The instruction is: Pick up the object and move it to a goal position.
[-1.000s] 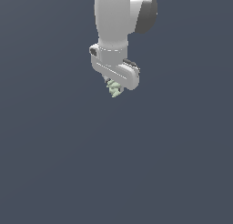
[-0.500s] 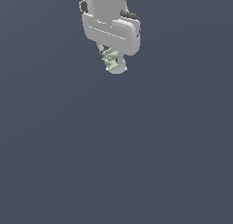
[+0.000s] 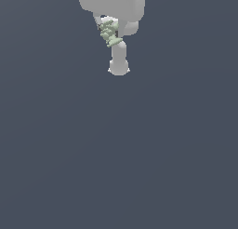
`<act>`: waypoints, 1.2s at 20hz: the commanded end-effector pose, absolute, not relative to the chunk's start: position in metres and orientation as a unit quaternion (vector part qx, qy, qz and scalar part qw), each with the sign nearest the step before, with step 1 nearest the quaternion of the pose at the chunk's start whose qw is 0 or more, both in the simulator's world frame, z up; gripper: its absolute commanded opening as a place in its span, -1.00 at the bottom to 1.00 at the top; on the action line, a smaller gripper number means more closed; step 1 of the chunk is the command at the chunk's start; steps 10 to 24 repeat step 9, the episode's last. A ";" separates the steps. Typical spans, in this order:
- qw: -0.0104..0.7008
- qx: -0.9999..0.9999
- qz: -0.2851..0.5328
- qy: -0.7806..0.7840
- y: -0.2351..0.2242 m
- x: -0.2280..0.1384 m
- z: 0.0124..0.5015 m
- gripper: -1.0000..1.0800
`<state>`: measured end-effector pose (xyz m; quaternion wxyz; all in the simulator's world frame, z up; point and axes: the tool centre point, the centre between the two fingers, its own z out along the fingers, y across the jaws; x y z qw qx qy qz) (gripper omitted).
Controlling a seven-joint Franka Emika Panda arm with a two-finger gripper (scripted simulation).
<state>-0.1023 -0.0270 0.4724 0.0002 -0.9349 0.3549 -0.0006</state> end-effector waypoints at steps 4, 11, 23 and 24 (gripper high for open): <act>0.000 -0.935 0.000 0.355 -0.029 -0.105 0.492 -1.00; 0.000 -0.935 0.000 0.355 -0.029 -0.105 0.497 -1.00; 0.000 -0.935 0.000 0.355 -0.029 -0.105 0.497 -1.00; 0.000 -0.935 0.000 0.355 -0.029 -0.105 0.497 -1.00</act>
